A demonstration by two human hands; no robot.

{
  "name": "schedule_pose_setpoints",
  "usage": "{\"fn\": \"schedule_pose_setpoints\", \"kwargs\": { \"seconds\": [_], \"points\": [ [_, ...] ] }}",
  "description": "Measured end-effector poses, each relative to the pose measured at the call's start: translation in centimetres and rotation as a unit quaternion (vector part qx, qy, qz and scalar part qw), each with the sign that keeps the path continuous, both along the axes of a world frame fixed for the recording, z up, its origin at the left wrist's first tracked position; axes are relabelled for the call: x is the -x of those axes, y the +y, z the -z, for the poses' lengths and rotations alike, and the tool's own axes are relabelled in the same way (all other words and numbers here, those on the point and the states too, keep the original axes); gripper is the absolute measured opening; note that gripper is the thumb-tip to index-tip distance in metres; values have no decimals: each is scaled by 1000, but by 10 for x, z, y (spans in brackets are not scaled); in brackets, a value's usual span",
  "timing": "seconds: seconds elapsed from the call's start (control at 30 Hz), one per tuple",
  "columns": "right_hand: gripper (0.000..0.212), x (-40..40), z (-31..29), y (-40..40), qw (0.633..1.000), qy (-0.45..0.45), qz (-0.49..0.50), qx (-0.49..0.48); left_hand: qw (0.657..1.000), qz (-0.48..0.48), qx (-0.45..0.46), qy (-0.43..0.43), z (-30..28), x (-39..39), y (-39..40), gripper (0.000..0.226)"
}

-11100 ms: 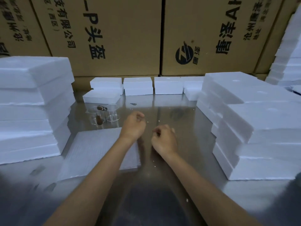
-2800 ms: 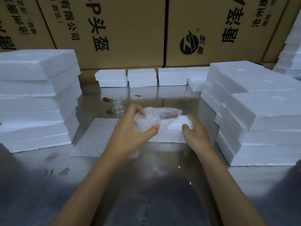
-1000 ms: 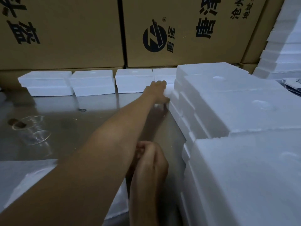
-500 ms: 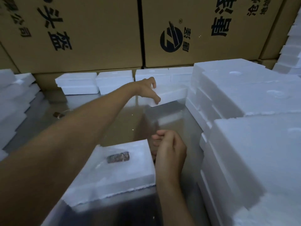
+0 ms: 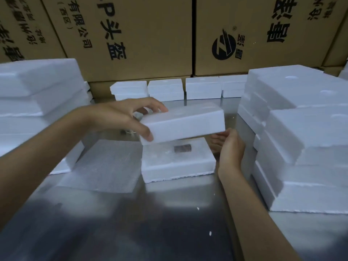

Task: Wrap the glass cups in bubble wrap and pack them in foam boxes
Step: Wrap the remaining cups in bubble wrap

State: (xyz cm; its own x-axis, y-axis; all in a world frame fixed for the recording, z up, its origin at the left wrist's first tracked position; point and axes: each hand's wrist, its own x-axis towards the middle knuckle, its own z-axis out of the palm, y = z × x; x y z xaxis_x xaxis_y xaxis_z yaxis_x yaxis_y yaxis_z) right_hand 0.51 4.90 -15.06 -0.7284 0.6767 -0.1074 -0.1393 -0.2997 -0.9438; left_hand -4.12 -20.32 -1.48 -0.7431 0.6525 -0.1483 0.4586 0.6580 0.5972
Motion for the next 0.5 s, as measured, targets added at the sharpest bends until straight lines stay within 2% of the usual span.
{"fn": "schedule_pose_setpoints", "kwargs": {
  "seconds": [0.2, 0.37, 0.5],
  "points": [
    [39, -21, -5, -1, 998, 38, -43, 16, 998, -34, -34, 33, 48, -23, 0, 67],
    [31, -34, -4, -13, 986, 59, -105, -111, 997, -42, -61, 37, 70, -32, -7, 70],
    [26, -36, -3, -17, 978, 47, -103, -175, 993, -47, -90, 54, 79, -37, -4, 72]
  ]
}}
